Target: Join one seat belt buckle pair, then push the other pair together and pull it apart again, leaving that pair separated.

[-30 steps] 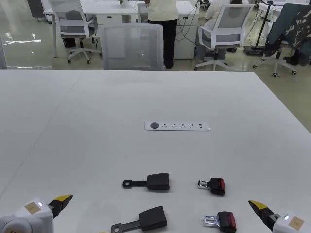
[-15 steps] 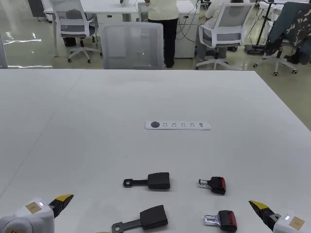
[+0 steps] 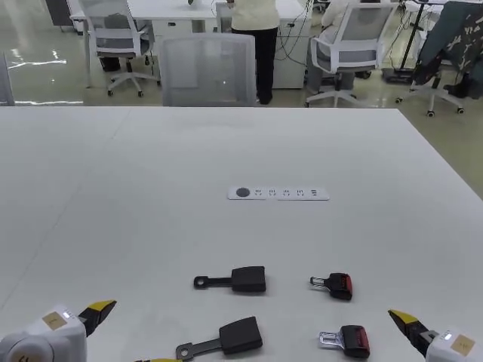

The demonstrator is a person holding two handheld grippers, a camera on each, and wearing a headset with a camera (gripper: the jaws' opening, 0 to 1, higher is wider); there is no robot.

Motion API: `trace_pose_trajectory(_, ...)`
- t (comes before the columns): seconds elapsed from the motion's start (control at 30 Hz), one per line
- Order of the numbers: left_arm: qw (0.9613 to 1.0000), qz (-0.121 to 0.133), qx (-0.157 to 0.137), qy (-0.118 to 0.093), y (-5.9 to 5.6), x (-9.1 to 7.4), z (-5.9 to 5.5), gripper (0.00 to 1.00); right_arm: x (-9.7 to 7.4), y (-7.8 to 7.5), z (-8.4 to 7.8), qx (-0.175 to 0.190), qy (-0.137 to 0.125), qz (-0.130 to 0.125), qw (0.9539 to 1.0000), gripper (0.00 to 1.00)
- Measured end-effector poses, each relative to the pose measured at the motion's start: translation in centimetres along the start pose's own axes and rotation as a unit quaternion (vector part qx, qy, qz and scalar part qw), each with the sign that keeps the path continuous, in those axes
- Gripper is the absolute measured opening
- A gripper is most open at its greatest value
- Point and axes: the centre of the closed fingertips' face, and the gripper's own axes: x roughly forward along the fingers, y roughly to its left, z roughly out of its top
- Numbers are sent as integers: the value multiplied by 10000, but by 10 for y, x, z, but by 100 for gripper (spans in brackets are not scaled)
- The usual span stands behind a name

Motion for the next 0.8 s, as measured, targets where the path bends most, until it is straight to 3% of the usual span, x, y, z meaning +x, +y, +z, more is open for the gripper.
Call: trace_pose_trajectory(0.8, 10000, -34, 23, 6, -3, 1, 0, 99, 0, 0, -2, 10, 38, -2, 10000, 92)
